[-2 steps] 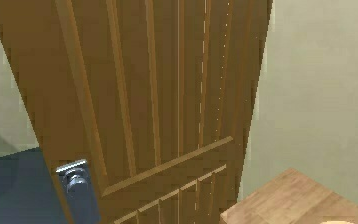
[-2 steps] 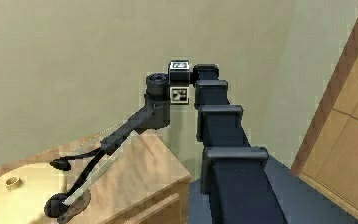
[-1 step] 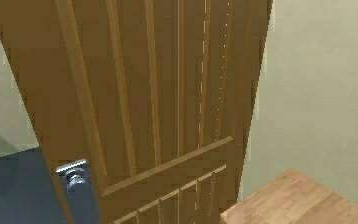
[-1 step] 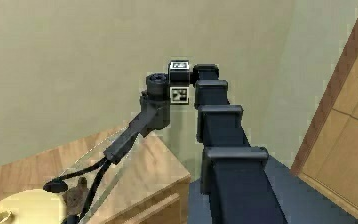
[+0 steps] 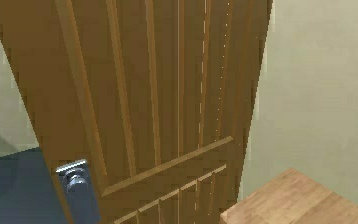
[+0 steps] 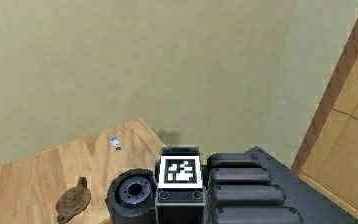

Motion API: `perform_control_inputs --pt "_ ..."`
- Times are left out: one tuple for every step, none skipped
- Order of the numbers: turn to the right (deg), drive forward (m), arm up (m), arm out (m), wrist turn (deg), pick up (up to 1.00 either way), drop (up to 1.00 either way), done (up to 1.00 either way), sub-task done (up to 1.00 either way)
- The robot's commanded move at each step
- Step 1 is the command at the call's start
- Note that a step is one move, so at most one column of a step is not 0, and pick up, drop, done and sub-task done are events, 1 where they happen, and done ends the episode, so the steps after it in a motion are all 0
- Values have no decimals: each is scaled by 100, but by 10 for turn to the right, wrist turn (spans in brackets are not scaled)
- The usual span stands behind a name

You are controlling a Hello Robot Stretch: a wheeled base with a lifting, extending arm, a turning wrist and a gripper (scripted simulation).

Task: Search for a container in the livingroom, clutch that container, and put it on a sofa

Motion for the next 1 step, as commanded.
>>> perform_control_inputs --pt "-450 0 0 0 0 0 0 0 0"
